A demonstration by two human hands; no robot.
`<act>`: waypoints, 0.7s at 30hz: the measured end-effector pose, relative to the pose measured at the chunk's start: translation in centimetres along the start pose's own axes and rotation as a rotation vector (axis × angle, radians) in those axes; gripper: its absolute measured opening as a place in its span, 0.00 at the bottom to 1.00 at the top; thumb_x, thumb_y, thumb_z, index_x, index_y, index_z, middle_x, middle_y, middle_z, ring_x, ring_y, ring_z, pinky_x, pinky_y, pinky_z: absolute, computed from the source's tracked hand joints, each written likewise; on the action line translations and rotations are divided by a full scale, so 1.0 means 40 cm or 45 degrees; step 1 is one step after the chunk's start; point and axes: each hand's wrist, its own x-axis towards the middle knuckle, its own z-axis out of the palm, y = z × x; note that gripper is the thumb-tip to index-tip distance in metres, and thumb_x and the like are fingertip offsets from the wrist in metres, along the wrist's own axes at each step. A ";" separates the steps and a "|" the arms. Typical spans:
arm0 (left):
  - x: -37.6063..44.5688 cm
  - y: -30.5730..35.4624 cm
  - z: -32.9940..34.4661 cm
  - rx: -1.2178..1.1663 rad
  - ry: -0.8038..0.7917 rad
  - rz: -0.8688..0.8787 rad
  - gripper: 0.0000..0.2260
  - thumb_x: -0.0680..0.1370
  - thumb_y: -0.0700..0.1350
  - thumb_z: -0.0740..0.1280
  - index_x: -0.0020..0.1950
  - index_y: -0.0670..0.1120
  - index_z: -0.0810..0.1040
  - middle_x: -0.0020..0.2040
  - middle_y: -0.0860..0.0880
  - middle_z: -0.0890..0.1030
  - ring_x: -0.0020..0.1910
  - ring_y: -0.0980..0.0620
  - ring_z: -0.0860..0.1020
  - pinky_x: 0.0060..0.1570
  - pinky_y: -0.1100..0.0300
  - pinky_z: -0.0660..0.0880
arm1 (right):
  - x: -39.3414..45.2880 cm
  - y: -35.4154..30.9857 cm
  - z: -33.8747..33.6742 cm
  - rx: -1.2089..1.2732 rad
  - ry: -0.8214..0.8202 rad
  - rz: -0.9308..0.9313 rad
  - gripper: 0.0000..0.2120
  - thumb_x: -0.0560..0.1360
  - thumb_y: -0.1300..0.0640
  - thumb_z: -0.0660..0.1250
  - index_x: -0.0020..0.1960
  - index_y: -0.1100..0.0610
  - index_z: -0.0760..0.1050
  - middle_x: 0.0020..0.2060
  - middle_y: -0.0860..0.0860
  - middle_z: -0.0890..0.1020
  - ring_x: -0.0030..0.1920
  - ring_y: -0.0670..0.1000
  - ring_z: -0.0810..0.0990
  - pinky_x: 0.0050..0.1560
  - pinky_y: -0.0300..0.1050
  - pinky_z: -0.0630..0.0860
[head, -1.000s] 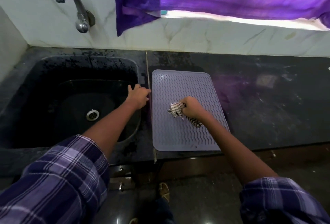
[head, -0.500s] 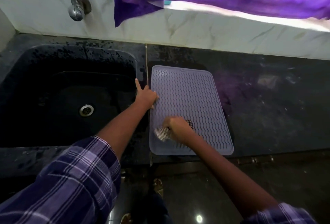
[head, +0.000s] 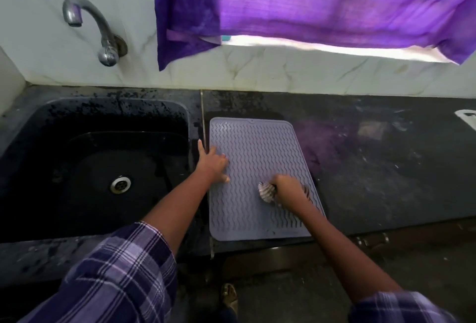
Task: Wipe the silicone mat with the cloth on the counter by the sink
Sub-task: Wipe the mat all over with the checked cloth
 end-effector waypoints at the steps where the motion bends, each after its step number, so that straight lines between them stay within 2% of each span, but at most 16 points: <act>1: 0.006 0.009 0.002 0.008 -0.001 0.014 0.29 0.78 0.61 0.61 0.73 0.46 0.65 0.73 0.48 0.65 0.77 0.42 0.51 0.68 0.26 0.41 | -0.011 0.004 0.022 -0.016 -0.025 -0.031 0.13 0.74 0.62 0.64 0.59 0.59 0.78 0.56 0.57 0.81 0.58 0.57 0.79 0.59 0.49 0.74; 3: 0.023 0.025 0.002 0.021 0.014 0.037 0.30 0.78 0.62 0.60 0.74 0.46 0.64 0.74 0.48 0.64 0.77 0.42 0.51 0.68 0.26 0.41 | -0.032 0.024 0.041 0.025 -0.089 -0.083 0.12 0.74 0.62 0.64 0.56 0.59 0.79 0.54 0.57 0.81 0.55 0.56 0.79 0.56 0.48 0.75; 5: 0.040 0.035 -0.010 0.040 0.019 0.048 0.31 0.78 0.62 0.60 0.75 0.46 0.63 0.75 0.48 0.64 0.78 0.42 0.50 0.68 0.27 0.41 | -0.039 0.067 0.027 0.125 -0.233 -0.113 0.08 0.72 0.67 0.63 0.44 0.58 0.79 0.42 0.56 0.81 0.44 0.54 0.79 0.44 0.42 0.75; 7: 0.066 0.038 -0.035 0.044 0.038 0.047 0.31 0.78 0.62 0.60 0.75 0.46 0.63 0.75 0.48 0.63 0.78 0.42 0.50 0.68 0.27 0.41 | -0.016 0.113 -0.008 0.254 -0.289 -0.097 0.16 0.69 0.72 0.60 0.28 0.55 0.69 0.28 0.51 0.72 0.32 0.50 0.71 0.32 0.37 0.65; 8: 0.081 0.037 -0.050 0.043 0.043 0.042 0.31 0.78 0.62 0.60 0.75 0.46 0.62 0.76 0.48 0.63 0.78 0.41 0.50 0.68 0.28 0.41 | 0.004 0.133 -0.030 0.321 -0.221 -0.065 0.18 0.68 0.73 0.59 0.25 0.55 0.65 0.25 0.50 0.68 0.30 0.49 0.69 0.30 0.38 0.62; 10: 0.114 0.030 -0.078 0.040 0.046 0.021 0.33 0.78 0.62 0.59 0.77 0.45 0.60 0.77 0.48 0.61 0.78 0.41 0.50 0.69 0.29 0.40 | 0.059 0.165 -0.067 0.429 -0.034 0.045 0.12 0.67 0.74 0.59 0.29 0.63 0.74 0.25 0.52 0.72 0.31 0.50 0.71 0.32 0.39 0.63; 12: 0.148 0.023 -0.095 0.041 0.046 -0.011 0.34 0.77 0.63 0.60 0.77 0.44 0.59 0.77 0.47 0.61 0.78 0.42 0.51 0.69 0.30 0.40 | 0.127 0.175 -0.098 0.494 0.121 0.073 0.14 0.67 0.73 0.60 0.44 0.65 0.83 0.33 0.57 0.83 0.35 0.52 0.79 0.38 0.40 0.70; 14: 0.188 0.015 -0.104 0.026 0.035 -0.039 0.35 0.77 0.63 0.60 0.77 0.44 0.59 0.77 0.47 0.60 0.78 0.42 0.52 0.70 0.30 0.40 | 0.198 0.169 -0.129 0.464 0.213 0.085 0.16 0.68 0.70 0.61 0.51 0.61 0.82 0.45 0.60 0.86 0.46 0.58 0.83 0.44 0.44 0.75; 18: 0.280 0.001 -0.124 -0.186 0.060 -0.018 0.38 0.73 0.64 0.65 0.76 0.46 0.59 0.77 0.47 0.61 0.77 0.43 0.54 0.72 0.35 0.41 | 0.371 0.157 -0.169 0.321 0.333 0.061 0.16 0.71 0.64 0.64 0.57 0.55 0.80 0.54 0.58 0.84 0.56 0.60 0.81 0.56 0.51 0.76; 21: 0.335 0.026 -0.123 -0.315 -0.036 0.007 0.54 0.66 0.68 0.70 0.80 0.47 0.45 0.80 0.44 0.49 0.79 0.41 0.46 0.74 0.39 0.38 | 0.494 0.148 -0.166 0.151 0.405 -0.020 0.16 0.73 0.64 0.63 0.58 0.54 0.80 0.57 0.55 0.82 0.59 0.58 0.79 0.58 0.50 0.73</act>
